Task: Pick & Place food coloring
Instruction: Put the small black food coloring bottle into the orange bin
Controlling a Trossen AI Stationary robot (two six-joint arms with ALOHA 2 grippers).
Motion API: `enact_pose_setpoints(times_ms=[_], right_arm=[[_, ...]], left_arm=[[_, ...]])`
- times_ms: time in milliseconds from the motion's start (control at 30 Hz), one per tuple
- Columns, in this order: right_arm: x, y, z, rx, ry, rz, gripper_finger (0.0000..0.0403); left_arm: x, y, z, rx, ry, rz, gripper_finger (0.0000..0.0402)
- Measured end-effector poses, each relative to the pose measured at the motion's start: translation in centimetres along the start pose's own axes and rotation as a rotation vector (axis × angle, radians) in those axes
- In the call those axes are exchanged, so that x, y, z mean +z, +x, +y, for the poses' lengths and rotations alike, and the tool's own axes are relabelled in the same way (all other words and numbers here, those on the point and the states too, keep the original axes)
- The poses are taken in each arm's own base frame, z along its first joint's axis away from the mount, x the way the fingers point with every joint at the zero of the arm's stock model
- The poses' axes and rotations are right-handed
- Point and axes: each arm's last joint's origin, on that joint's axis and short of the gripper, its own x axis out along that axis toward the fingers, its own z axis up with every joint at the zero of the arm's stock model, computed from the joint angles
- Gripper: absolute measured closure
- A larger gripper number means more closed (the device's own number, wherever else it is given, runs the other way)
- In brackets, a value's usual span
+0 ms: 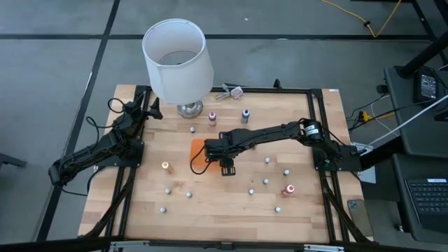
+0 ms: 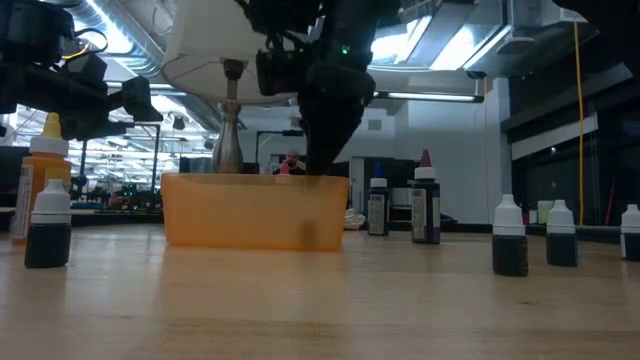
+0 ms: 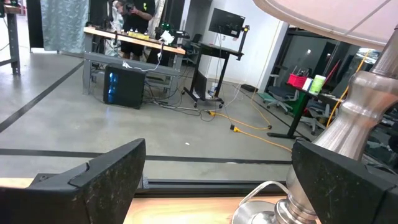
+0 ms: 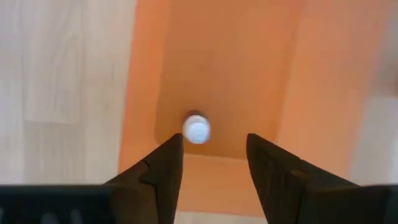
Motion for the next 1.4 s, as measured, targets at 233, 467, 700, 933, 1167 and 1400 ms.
enact_pose_setpoints(times_ms=[233, 467, 700, 933, 1167, 1400], right_arm=[[0.8, -3.1, -0.4, -0.066, 0.030, -0.084, 0.0194], [1.2, -4.8, -0.9, -0.067, 0.080, -0.096, 0.0167], [1.0, -5.0, -0.9, -0.062, 0.091, -0.071, 0.0169], [1.0, -5.0, -0.9, -0.060, 0.086, -0.068, 0.0171], [1.1, -5.0, -1.4, -0.063, 0.102, -0.085, 0.0171], [0.8, -4.9, -1.2, -0.001, 0.121, -0.053, 0.0171]], left_arm=[[0.0, 0.0, 0.0, 0.000, 0.000, 0.000, 0.0010], [0.0, 0.0, 0.0, 0.000, 0.001, 0.001, 0.0010], [0.0, 0.0, 0.0, 0.000, 0.000, 0.000, 0.0010], [0.0, 0.0, 0.0, 0.000, 0.000, 0.000, 0.0010], [0.0, 0.0, 0.0, 0.000, 0.000, 0.000, 0.0010], [0.0, 0.0, 0.0, 0.000, 0.001, 0.001, 0.0010]])
